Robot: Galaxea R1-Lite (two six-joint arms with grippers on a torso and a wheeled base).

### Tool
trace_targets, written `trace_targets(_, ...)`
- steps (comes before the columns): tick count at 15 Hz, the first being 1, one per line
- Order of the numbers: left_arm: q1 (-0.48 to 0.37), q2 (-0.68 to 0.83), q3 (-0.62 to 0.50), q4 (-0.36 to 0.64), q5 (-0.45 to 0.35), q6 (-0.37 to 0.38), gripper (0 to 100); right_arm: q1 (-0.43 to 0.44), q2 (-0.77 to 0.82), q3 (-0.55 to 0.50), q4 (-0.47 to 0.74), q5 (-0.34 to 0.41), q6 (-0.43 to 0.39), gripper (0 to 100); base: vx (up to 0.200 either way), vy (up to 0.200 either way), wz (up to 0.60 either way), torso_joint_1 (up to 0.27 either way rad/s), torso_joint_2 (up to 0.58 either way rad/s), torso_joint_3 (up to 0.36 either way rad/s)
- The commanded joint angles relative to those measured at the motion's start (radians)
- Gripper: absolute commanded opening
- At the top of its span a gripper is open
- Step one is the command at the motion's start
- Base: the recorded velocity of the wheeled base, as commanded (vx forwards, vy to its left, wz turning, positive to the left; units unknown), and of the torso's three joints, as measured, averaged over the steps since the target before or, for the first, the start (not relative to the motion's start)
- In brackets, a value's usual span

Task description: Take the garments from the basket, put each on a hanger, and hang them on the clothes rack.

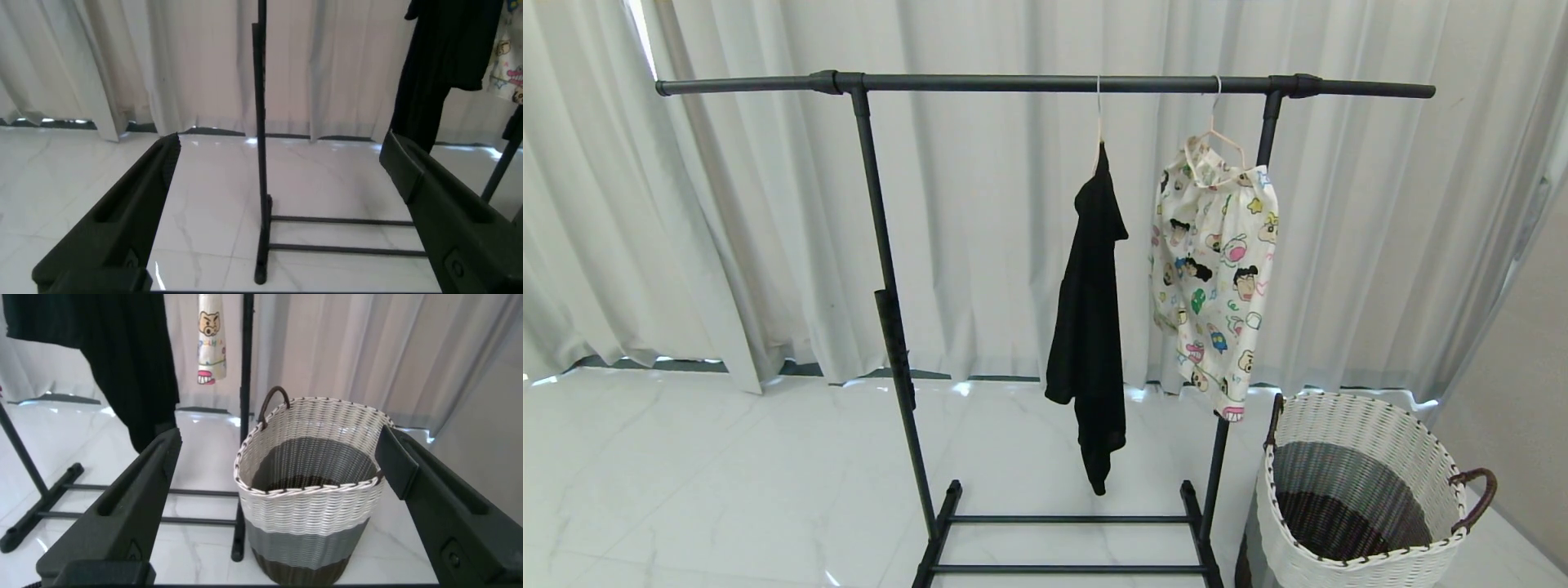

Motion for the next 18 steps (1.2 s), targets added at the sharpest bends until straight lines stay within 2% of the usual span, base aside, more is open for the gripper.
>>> trace_targets(1,-0.013,0.026,0.0,0.0,-0.001,0.0,100,0.0,0.0,0.001,0.0,-0.001,0.003,100,0.0,0.0,0.0,0.0,0.0,0.0)
trace_targets(2,0.0,-0.021,0.0,0.001,0.0,-0.014,100,0.0,0.0,0.0,0.0,-0.001,0.007,100,0.0,0.0,0.0,0.0,0.0,0.0)
trace_targets(5,0.003,-0.02,0.0,0.001,0.013,-0.095,100,0.0,0.0,0.0,0.0,-0.001,0.009,100,0.0,0.0,0.0,0.0,0.0,0.0)
trace_targets(18,0.004,-0.021,0.0,0.0,0.019,-0.114,100,-0.001,0.0,0.0,0.001,-0.001,0.024,100,0.0,0.0,0.0,0.0,0.0,0.0)
